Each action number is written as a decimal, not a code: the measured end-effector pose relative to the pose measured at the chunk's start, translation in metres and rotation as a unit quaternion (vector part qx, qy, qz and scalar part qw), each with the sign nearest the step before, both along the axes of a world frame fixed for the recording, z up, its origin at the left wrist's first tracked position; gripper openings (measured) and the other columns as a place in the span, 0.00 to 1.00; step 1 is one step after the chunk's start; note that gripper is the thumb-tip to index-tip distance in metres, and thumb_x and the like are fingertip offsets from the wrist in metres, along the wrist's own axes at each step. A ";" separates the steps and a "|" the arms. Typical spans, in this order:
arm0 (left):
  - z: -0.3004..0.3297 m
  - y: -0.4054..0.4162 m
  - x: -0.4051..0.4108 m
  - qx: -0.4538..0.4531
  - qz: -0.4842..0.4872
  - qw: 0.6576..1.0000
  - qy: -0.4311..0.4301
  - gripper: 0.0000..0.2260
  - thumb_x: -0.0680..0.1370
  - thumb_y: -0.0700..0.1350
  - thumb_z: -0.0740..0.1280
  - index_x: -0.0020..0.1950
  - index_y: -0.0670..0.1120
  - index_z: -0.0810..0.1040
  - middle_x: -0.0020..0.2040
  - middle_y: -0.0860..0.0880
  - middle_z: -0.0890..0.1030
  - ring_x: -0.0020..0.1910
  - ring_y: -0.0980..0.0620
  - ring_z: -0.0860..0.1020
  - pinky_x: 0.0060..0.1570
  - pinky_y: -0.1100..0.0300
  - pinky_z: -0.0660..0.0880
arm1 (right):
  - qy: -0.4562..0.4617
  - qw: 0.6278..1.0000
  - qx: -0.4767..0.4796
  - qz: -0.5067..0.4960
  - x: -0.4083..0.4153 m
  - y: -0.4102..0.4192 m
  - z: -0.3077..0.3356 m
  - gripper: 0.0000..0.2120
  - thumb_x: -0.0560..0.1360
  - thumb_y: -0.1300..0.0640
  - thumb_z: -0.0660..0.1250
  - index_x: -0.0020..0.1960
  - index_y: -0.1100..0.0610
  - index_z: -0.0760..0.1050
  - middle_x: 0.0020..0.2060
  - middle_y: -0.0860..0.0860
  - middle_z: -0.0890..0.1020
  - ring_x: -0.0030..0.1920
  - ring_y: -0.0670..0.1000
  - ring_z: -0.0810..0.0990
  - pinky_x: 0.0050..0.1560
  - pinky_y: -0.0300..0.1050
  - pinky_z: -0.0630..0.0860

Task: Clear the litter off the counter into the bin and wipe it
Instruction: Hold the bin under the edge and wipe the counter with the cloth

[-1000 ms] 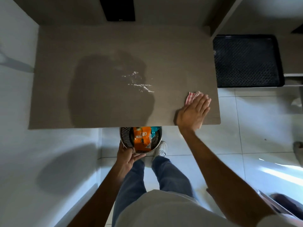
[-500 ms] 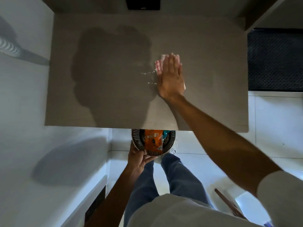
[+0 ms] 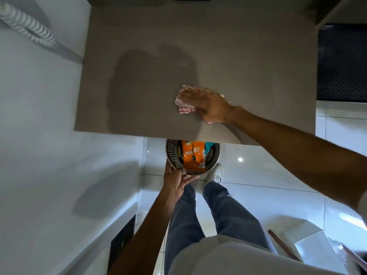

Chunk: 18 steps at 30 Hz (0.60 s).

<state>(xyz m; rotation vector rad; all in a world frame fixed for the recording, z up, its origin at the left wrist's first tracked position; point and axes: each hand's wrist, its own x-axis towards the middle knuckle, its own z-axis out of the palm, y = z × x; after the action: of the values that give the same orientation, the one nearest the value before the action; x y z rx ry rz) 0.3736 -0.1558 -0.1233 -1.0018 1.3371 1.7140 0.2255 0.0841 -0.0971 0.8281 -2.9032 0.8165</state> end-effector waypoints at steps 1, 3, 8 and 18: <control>0.003 0.002 0.002 0.004 0.005 1.000 0.003 0.32 0.78 0.23 0.59 0.76 0.51 0.70 0.66 0.37 0.82 0.59 0.32 0.84 0.60 0.28 0.78 | 0.011 1.000 -0.023 0.005 0.017 -0.006 0.001 0.25 0.76 0.64 0.72 0.72 0.64 0.75 0.71 0.62 0.76 0.74 0.65 0.73 0.71 0.66 0.73; 0.011 0.004 0.006 0.012 0.011 1.000 0.008 0.32 0.77 0.23 0.59 0.74 0.50 0.72 0.64 0.38 0.84 0.57 0.33 0.85 0.57 0.30 0.80 | 0.015 0.999 -0.028 0.022 0.055 -0.019 0.005 0.26 0.75 0.60 0.75 0.71 0.62 0.75 0.71 0.59 0.77 0.74 0.62 0.73 0.71 0.65 0.73; 0.023 -0.001 0.019 0.017 0.023 1.000 -0.006 0.29 0.78 0.23 0.59 0.71 0.51 0.74 0.62 0.37 0.84 0.56 0.33 0.86 0.48 0.36 0.85 | -0.050 0.995 -0.037 0.077 0.139 -0.052 -0.002 0.23 0.72 0.65 0.73 0.67 0.57 0.80 0.67 0.54 0.81 0.73 0.56 0.76 0.73 0.55 0.73; 0.019 -0.009 0.028 0.002 0.010 1.000 -0.025 0.39 0.75 0.21 0.55 0.77 0.55 0.68 0.71 0.37 0.75 0.57 0.31 0.82 0.43 0.37 0.85 | -0.359 0.688 -0.540 -0.327 0.156 -0.068 0.029 0.17 0.79 0.60 0.67 0.68 0.55 0.78 0.56 0.53 0.87 0.55 0.53 0.87 0.55 0.51 0.84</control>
<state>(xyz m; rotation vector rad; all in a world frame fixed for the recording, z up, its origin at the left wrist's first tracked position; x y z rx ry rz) 0.4014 -0.1645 -0.1046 -1.0526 1.2965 1.6948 0.3813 0.0160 -0.0679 -0.7353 -1.9695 2.5974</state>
